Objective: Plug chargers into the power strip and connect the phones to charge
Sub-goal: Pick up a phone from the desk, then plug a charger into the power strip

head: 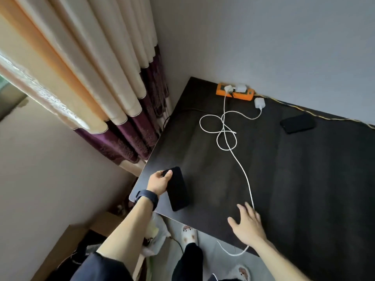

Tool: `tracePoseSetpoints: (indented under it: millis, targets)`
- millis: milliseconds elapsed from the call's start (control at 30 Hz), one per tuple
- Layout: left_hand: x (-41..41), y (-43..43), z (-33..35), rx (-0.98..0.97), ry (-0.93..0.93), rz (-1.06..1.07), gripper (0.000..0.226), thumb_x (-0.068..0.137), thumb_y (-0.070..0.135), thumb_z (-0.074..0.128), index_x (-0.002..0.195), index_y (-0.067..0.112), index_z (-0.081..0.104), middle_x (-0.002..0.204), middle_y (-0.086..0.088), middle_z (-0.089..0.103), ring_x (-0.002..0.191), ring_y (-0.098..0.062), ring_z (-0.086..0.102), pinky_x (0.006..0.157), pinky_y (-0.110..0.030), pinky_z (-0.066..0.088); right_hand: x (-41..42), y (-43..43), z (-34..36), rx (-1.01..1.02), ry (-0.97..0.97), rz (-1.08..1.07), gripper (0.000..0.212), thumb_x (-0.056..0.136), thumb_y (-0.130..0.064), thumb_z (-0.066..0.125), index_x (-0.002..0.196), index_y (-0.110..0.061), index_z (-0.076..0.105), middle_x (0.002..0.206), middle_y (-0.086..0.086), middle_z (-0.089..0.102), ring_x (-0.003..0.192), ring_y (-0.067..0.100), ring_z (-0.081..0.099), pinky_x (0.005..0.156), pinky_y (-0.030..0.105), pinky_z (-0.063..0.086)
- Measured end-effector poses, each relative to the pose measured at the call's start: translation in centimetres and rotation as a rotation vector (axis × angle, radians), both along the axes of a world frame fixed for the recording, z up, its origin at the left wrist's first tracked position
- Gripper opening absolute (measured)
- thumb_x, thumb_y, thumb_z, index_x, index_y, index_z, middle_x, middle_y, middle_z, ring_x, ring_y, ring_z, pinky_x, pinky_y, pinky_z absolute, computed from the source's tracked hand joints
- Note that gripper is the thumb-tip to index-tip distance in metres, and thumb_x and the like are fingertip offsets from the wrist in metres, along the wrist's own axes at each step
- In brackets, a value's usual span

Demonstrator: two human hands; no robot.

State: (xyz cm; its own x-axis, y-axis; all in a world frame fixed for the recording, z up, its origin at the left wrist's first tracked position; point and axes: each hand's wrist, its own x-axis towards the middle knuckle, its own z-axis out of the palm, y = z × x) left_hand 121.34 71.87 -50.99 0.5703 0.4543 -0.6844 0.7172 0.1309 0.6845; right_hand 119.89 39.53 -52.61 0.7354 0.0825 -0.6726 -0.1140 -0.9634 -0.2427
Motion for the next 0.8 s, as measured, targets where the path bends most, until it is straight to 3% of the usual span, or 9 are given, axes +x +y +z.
tracePoseSetpoints:
  millis: [67, 200, 300, 367, 467, 600, 733, 800]
  targets:
    - [1.2, 1.1, -1.0, 0.036, 0.022, -0.078, 0.034, 0.096, 0.032, 0.063, 0.11, 0.002, 0.065, 0.11, -0.015, 0.071, 0.102, -0.03, 0.069, 0.092, -0.04, 0.056, 0.2, -0.5, -0.4, -0.079, -0.004, -0.002, 0.074, 0.098, -0.052, 0.046, 0.16, -0.024, 0.017, 0.17, 0.002, 0.003, 0.153, 0.032, 0.012, 0.122, 0.042, 0.019]
    - [3.4, 2.9, -2.7, 0.136, 0.067, -0.221, 0.03, 0.094, 0.035, 0.065, 0.098, 0.005, 0.063, 0.101, -0.012, 0.07, 0.103, -0.032, 0.068, 0.082, -0.031, 0.051, 0.6, -0.8, -1.2, -0.146, 0.038, -0.027, 0.073, 0.101, -0.052, 0.038, 0.16, -0.033, 0.0, 0.17, 0.001, -0.014, 0.156, 0.025, 0.0, 0.12, 0.058, 0.018]
    - [4.5, 3.3, -3.6, 0.224, 0.107, -0.272, 0.039, 0.09, 0.034, 0.07, 0.115, 0.006, 0.06, 0.113, -0.014, 0.068, 0.108, -0.033, 0.065, 0.094, -0.04, 0.053, 1.3, -1.5, -1.8, -0.194, 0.073, -0.039, 0.072, 0.102, -0.054, 0.029, 0.159, -0.036, -0.012, 0.168, 0.003, -0.023, 0.156, 0.023, -0.013, 0.12, 0.063, 0.009]
    - [4.8, 2.7, -3.7, 0.293, 0.116, -0.323, 0.053, 0.083, 0.03, 0.076, 0.127, 0.012, 0.052, 0.122, -0.014, 0.062, 0.115, -0.034, 0.059, 0.099, -0.04, 0.049, 2.3, -1.9, -2.1, -0.261, 0.088, -0.102, 0.071, 0.101, -0.059, 0.024, 0.157, -0.04, -0.016, 0.167, 0.008, -0.022, 0.155, 0.032, -0.014, 0.119, 0.065, 0.006]
    - [4.6, 1.0, -3.6, 0.374, 0.09, -0.424, 0.075, 0.075, 0.03, 0.082, 0.139, 0.023, 0.043, 0.129, -0.015, 0.045, 0.122, -0.037, 0.047, 0.108, -0.043, 0.041, 4.2, -2.5, -2.2, -0.306, 0.128, -0.31, 0.073, 0.097, -0.068, 0.019, 0.156, -0.041, -0.015, 0.168, 0.01, -0.019, 0.153, 0.042, -0.006, 0.118, 0.066, 0.006]
    - [4.1, -1.1, -3.9, 0.569, 0.147, -0.602, 0.098, 0.072, 0.043, 0.082, 0.151, 0.031, 0.026, 0.142, -0.012, 0.031, 0.13, -0.036, 0.035, 0.109, -0.049, 0.039, 5.0, -3.2, -2.6, -0.328, 0.081, -0.285, 0.077, 0.095, -0.072, 0.018, 0.159, -0.038, -0.011, 0.169, 0.014, -0.012, 0.153, 0.043, -0.002, 0.12, 0.061, 0.007]
    - [3.8, -2.3, -4.3, 0.66, 0.172, -0.734, 0.094, 0.079, 0.036, 0.075, 0.154, 0.029, 0.019, 0.156, -0.011, 0.021, 0.138, -0.036, 0.029, 0.11, -0.049, 0.038, 5.3, -3.7, -1.9, -0.363, 0.049, -0.253, 0.074, 0.097, -0.066, 0.025, 0.159, -0.038, -0.002, 0.169, 0.014, -0.004, 0.153, 0.043, 0.005, 0.119, 0.061, 0.011]
    - [3.9, -2.5, -4.2, 0.656, 0.18, -0.739, 0.092, 0.081, 0.033, 0.073, 0.155, 0.028, 0.018, 0.158, -0.01, 0.018, 0.14, -0.036, 0.026, 0.113, -0.049, 0.036, 5.4, -3.4, -1.3, -0.363, -0.015, -0.216, 0.073, 0.097, -0.06, 0.035, 0.16, -0.032, 0.011, 0.169, 0.014, 0.008, 0.153, 0.039, 0.009, 0.121, 0.057, 0.016]
